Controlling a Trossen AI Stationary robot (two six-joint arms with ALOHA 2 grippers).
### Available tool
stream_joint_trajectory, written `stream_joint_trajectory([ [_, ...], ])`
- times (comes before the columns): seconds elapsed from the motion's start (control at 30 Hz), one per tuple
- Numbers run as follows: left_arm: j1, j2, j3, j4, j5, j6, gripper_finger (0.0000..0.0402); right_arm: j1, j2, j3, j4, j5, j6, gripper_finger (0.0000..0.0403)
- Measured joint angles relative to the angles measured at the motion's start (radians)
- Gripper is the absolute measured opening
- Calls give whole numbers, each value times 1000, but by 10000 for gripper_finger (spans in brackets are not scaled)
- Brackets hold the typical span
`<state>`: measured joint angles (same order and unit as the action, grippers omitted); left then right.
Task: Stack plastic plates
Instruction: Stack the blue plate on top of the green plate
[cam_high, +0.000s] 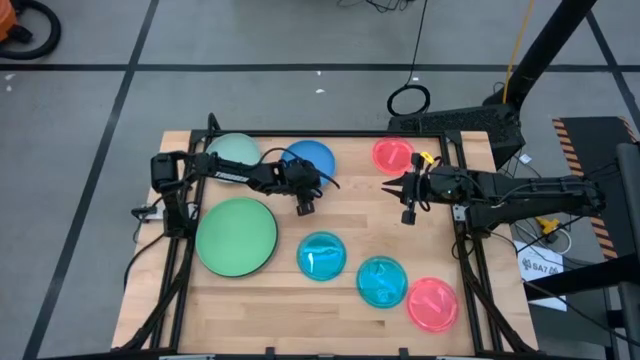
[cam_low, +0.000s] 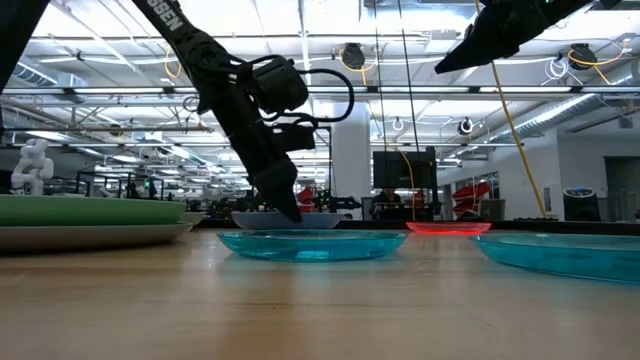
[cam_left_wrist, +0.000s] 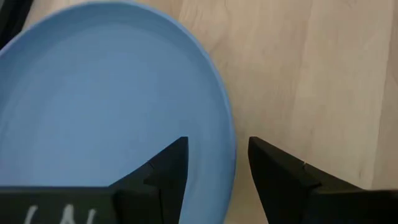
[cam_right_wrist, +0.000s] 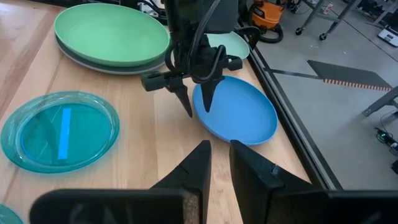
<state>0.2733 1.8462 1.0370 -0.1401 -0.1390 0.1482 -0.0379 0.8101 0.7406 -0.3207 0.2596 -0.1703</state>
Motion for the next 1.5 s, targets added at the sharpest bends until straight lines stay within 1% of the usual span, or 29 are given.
stream_joint_trajectory([
  [0.1,6,0,0,4,0,0,175,0,0,0,0,0,0,54],
  [0.33,8,66,2,32,-2,1,175,0,0,0,0,0,0,54],
  [0.47,2,77,3,40,-5,-4,174,0,0,0,1,0,1,54],
  [0.53,-2,77,3,43,-10,-4,168,-1,0,0,1,0,-1,54],
  [0.63,-5,79,3,45,-10,-12,141,-1,0,0,1,0,-2,54],
  [0.9,-8,68,3,46,-15,-25,28,-1,0,0,1,0,-2,54],
  [0.97,-12,63,5,48,-28,-18,12,-1,0,0,1,0,-2,54],
  [1.2,-51,9,66,-61,-43,1,11,-1,0,0,2,0,-2,54],
  [1.5,-118,-38,224,-314,-35,7,10,-1,0,0,2,0,0,54],
])
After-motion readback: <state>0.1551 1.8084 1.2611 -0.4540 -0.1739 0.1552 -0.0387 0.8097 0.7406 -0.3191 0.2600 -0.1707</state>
